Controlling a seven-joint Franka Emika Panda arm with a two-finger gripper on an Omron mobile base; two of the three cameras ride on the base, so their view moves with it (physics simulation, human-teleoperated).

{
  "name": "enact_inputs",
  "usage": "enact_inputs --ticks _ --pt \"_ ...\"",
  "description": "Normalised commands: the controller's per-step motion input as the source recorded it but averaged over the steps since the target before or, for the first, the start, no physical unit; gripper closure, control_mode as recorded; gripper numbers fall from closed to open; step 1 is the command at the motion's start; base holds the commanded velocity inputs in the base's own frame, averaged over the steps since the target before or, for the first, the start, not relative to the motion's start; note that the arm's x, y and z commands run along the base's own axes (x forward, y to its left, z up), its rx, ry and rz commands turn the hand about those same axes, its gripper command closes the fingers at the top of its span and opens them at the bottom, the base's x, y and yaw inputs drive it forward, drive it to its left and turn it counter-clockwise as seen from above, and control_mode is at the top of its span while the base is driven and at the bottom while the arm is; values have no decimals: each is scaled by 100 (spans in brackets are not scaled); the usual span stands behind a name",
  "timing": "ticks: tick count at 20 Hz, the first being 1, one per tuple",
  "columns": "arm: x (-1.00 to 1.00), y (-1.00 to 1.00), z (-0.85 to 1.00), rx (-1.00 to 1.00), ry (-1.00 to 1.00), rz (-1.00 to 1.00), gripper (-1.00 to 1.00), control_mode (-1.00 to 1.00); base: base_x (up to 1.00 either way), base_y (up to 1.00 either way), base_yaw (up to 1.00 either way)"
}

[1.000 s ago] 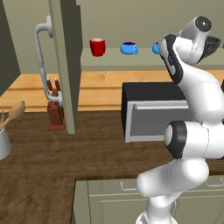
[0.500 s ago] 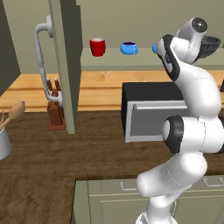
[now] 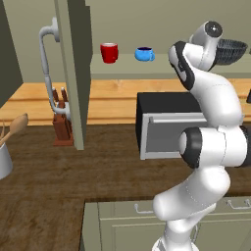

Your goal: Gather all objects into one cabinet and sort the glasses and bowls to opposite sides.

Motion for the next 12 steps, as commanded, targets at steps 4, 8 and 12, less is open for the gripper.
enact_inputs --ticks 4,8,12 --pt "27 0 0 -2 0 0 -100 -100 0 0 0" --pt "25 0 0 0 0 0 -100 -100 0 0 0" --pt "27 0 0 0 1 0 -100 -100 0 0 0"
